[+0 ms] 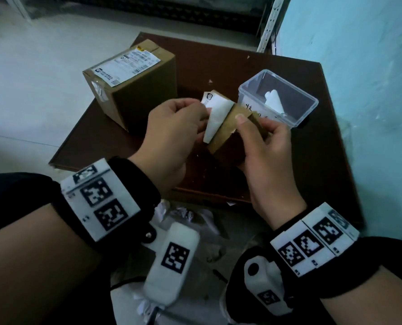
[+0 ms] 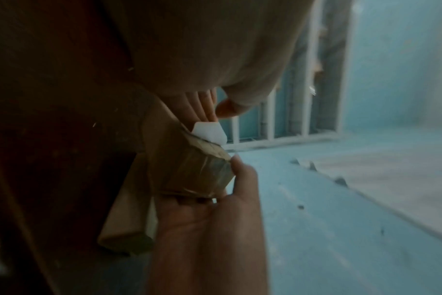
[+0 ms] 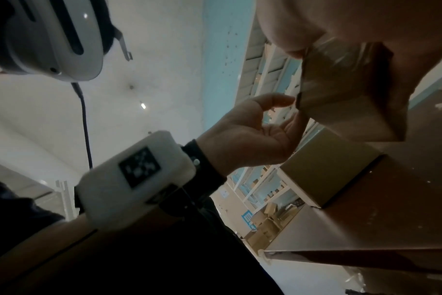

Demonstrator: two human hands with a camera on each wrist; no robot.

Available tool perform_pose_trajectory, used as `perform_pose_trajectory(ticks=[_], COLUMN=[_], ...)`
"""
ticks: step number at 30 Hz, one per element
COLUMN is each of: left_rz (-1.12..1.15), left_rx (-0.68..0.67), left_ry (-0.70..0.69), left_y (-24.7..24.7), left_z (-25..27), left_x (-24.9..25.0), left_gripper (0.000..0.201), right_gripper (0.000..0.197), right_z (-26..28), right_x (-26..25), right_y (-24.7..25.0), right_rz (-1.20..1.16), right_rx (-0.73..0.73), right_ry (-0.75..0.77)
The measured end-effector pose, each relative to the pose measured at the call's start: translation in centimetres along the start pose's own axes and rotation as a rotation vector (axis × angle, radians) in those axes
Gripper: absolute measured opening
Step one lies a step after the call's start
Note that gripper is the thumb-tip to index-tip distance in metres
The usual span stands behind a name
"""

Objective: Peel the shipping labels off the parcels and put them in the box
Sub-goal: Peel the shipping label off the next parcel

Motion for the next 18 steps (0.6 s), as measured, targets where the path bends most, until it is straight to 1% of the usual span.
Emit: perform_pose_trajectory(ticks=[1,2,4,5,7,9,11,12,13,15,17,18], left_rz=[-0.022,-0.021,-0.027,-0.04,-0.076,-0.144,-0.158,-0.152,-0.161,-0.273,-0.473,-0.548], left_rx=[-0.033,-0.08,-0.145,-0.159,-0.183,-0.181,-0.166,-0.153,-0.131,-0.082,-0.019,-0.001], left_ry=[-0.039,-0.063,-0.067,-0.062,-0.069,-0.116,-0.111,-0.099,-0.102,-0.178,-0.34,-0.421], left_y=[-0.3,-0.6,-0.9,-0.9,-0.9,-1.0,-1.0,-0.9,-0.6,-0.3,-0.2,-0.3], left_z=[0.2,0.4,0.3,0.3,0.4,0.9,1.0,0.9,0.7,0.3,0.5,0.8], left_x=[0.1,0.1,-0.3,-0.4,-0.4,-0.2,-0.4,-0.5,-0.5,-0.1,0.6,1.0], left_gripper=[0.013,0.019,0.029,0.028,0.017,0.01,0.003,0.002,0.006,0.009,0.011,0.011], right_gripper=[0.058,0.054,0.05,0.051,0.052,0.048,0.051,0.055,0.057,0.053,0.041,0.039], right_z=[0.0,0.0,-0.1,-0.1,0.0,0.1,0.1,0.2,0.3,0.4,0.5,0.6], right_x=[-0.2,-0.3,-0.6,-0.6,-0.7,-0.7,-0.4,-0.3,-0.1,0.0,0.2,0.1], right_y=[0.1,0.2,0.3,0.3,0.0,-0.5,-0.7,-0.9,-0.9,-1.1,-1.1,-1.1], right_rz=[0.02,0.032,0.043,0.051,0.081,0.1,0.101,0.103,0.108,0.125,0.141,0.155], right_rx=[-0.002,0.0,0.012,0.015,-0.003,-0.043,-0.067,-0.073,-0.079,-0.097,-0.111,-0.113], right_ry=[0.018,0.033,0.051,0.057,0.085,0.107,0.089,0.074,0.062,0.042,0.03,0.032])
Point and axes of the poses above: each hand's wrist, its own z-axis away from the middle knuckle, its own y-axis out of the back of the hand, x = y × z, the point moved 7 cm from there along -z, towards the middle knuckle, and after that the axes turned 8 degrees about y, right-handed, at the moved point
